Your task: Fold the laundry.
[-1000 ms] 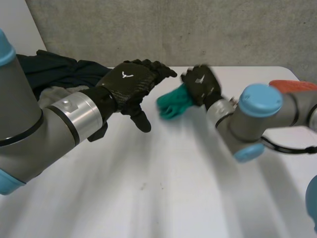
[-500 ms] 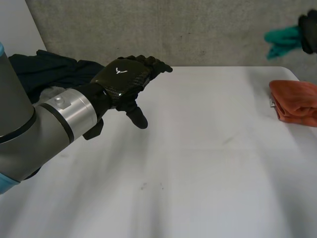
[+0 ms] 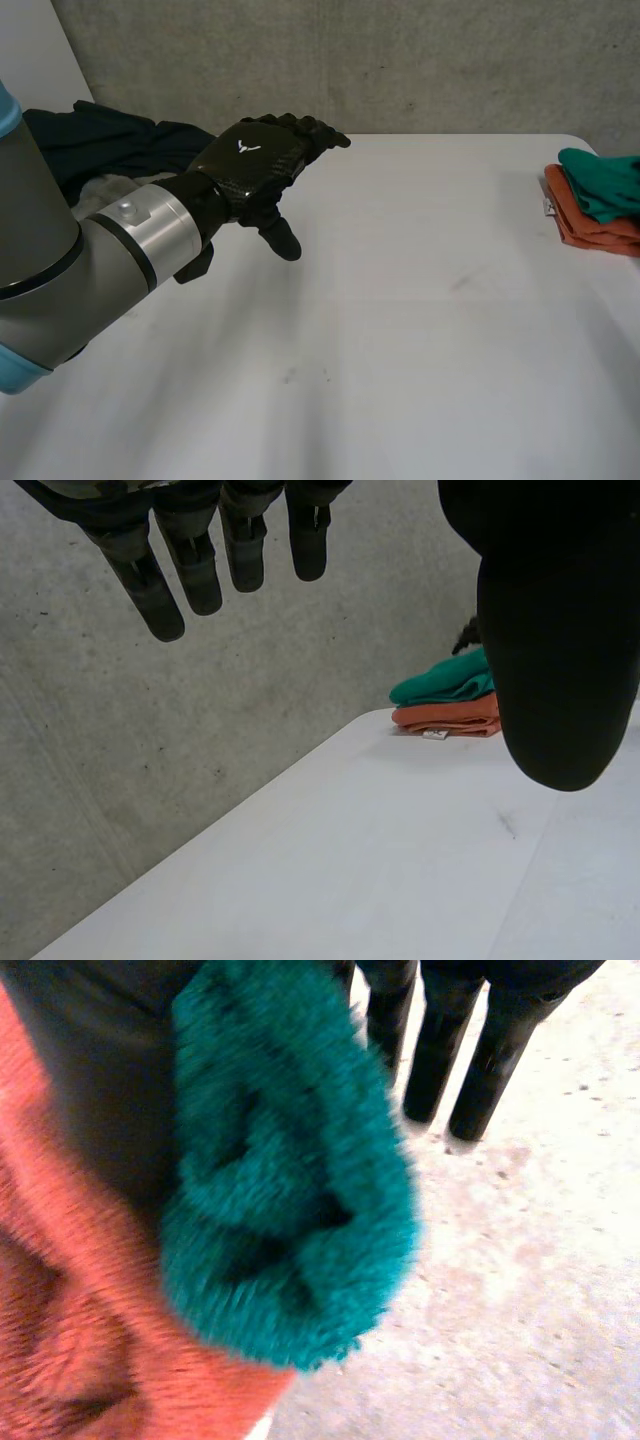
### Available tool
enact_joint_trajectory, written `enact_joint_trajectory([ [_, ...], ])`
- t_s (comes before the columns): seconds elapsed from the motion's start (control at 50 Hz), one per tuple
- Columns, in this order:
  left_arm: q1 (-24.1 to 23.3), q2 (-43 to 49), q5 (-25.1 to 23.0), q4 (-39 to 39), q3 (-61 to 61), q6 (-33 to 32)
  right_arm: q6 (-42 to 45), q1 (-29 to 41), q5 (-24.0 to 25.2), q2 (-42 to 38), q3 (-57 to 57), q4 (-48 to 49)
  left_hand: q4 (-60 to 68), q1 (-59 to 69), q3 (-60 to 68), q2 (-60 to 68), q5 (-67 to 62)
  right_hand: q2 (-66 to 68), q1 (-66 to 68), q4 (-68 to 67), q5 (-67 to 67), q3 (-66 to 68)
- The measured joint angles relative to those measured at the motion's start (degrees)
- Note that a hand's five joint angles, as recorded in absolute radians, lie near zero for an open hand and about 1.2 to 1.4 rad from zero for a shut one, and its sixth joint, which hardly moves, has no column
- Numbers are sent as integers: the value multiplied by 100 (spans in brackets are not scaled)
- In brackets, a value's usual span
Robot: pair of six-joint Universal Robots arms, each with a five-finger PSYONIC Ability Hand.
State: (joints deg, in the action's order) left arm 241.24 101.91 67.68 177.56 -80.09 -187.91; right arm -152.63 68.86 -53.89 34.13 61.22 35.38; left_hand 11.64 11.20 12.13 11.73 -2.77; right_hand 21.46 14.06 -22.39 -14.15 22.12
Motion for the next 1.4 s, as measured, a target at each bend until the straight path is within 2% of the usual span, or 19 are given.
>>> enact_joint_trajectory([
  [0.06, -10, -2, 0, -1, 1, 0, -15, -10, -156, 379, 210, -165, 0, 0, 0, 0, 0, -866, -242, 865, 1005, -960],
  [0.12, -20, -4, -4, -1, 5, -1, -33, -28, -388, 1039, 501, -552, 0, 0, 0, 0, 0, -866, -242, 865, 1042, -971],
  [0.2, -24, -7, -7, 0, 8, -3, -38, -56, -469, 1334, 619, -773, 0, 0, 0, 0, 0, -866, -242, 865, 1043, -971],
  [0.22, -24, -9, -8, 1, 9, -3, -42, -143, -560, 1695, 740, -1156, 0, 0, -1, 0, 0, -866, -242, 865, 1042, -971],
  [0.28, -28, -19, -8, 0, 11, -3, -29, -287, -737, 2048, 788, -1687, 0, -1, 0, 0, 0, -866, -242, 865, 1042, -971],
  [0.36, -25, -38, -5, 2, 17, -1, 101, -492, -1202, 2339, 650, -2304, 0, -3, 0, 0, 0, -866, -242, 865, 1042, -971],
  [0.38, -18, -52, -2, 7, 25, 0, 308, -601, -1654, 2456, 457, -2599, 0, -3, 0, 0, 0, -866, -242, 865, 1042, -971],
  [0.44, 3, -79, 5, 28, 48, 0, 593, -664, -2181, 2554, 210, -2763, 0, -3, 0, 0, 0, -866, -242, 865, 1042, -971],
  [0.48, 45, -114, 24, 91, 79, -1, 798, -571, -2581, 2665, 19, -2661, 0, -21, 0, 0, 1, -866, -242, 865, 1042, -971],
  [0.54, 200, -162, 145, 313, 160, -1, 755, -53, -2799, 2923, -32, -2091, 0, -21, 0, 0, 0, -866, -242, 865, 1043, -971],
  [0.6, 493, -158, 394, 641, 317, -4, 356, 803, -2689, 3312, 261, -1155, 0, -21, 0, 0, 0, -866, -242, 865, 1042, -971],
  [0.74, 1746, 521, 867, 1291, 1048, -88, -869, 2624, -1759, 4252, 1925, 784, 0, -20, 0, 0, 1, -866, -242, 865, 1042, -972],
  [0.84, 2641, 1564, 832, 1388, 1836, -350, -1116, 3533, -1290, 4407, 3007, 1154, 0, -21, 0, 0, 0, -866, -242, 865, 1042, -972],
  [0.9, 3015, 2224, 697, 1386, 2285, -622, -1092, 3870, -1184, 4366, 3472, 1141, 0, -21, 0, 0, -1, -866, -242, 865, 1043, -972],
  [0.94, 3231, 2699, 556, 1380, 2593, -860, -1031, 4045, -1154, 4297, 3764, 1083, 0, -20, 0, 0, 0, -866, -242, 865, 1042, -972],
  [1.08, 3528, 4178, 190, 1556, 3709, -1490, -536, 4105, -1184, 3934, 4350, 612, 101, 102, 81, 110, -78, -866, -242, 865, 1042, -972],
  [1.2, 3552, 5097, 123, 1717, 4688, -1619, -122, 4053, -1204, 3817, 4546, 240, 637, 711, 556, 604, -534, -866, -242, 865, 1042, -972],
  [1.3, 3541, 5732, 97, 1809, 5508, -1605, -3, 3946, -1217, 3819, 4624, 114, 2080, 2212, 2011, 2058, -1942, -866, -242, 865, 1042, -972],
  [1.4, 3536, 6081, 55, 1924, 5924, -1588, 4, 3869, -1221, 3832, 4691, 96, 2517, 2621, 2457, 2500, -2337, -866, -242, 865, 1042, -972],
])
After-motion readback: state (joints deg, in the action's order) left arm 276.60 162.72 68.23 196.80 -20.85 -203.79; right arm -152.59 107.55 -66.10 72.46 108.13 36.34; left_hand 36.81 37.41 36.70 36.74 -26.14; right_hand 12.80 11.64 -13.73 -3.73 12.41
